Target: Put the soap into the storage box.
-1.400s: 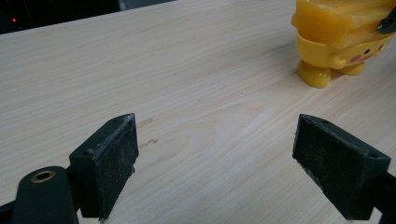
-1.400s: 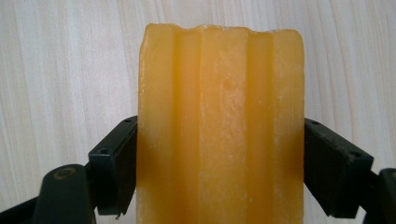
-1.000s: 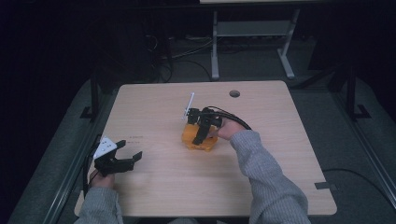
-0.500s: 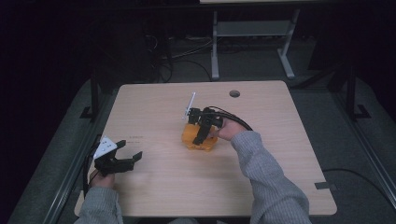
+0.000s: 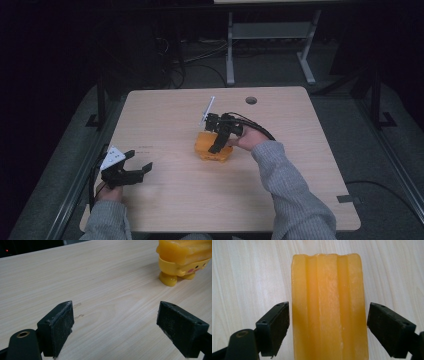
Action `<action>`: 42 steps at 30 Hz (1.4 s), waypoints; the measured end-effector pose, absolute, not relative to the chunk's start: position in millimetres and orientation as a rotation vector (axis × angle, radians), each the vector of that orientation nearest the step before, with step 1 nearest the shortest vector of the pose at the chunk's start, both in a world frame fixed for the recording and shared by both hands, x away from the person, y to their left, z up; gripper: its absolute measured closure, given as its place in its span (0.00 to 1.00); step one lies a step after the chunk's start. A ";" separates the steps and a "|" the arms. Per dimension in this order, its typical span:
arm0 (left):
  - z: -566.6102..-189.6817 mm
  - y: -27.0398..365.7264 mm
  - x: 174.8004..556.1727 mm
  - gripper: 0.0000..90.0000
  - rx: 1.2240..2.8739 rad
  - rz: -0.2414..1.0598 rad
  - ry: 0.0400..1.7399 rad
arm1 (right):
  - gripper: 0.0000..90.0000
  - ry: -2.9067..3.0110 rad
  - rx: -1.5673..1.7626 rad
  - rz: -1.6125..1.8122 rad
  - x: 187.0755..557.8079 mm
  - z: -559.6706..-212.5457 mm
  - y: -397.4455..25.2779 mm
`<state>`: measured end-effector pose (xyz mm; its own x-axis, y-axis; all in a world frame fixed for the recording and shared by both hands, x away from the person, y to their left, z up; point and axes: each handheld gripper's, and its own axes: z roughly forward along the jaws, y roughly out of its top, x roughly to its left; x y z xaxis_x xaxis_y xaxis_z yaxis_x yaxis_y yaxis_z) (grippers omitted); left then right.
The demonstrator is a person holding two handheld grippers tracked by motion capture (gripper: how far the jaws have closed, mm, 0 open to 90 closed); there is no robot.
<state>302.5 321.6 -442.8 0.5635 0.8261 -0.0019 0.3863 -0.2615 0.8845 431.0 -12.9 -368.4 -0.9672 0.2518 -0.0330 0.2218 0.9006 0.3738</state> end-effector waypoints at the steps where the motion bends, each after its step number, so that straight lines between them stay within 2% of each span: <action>1: -442.9 321.5 302.5 0.15 1.867 0.591 0.987 | 0.20 2.982 0.376 0.581 430.6 -367.6 -13.9; 42: -444.5 319.0 302.7 0.15 1.882 0.587 0.989 | 0.21 2.898 0.532 0.684 416.0 -355.1 -69.6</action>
<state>302.7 319.0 -444.5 0.5667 0.8239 0.0009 0.3950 -0.2726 0.8773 416.0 -69.6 -355.1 -0.9314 0.3625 -0.0323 0.3098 0.8364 0.4521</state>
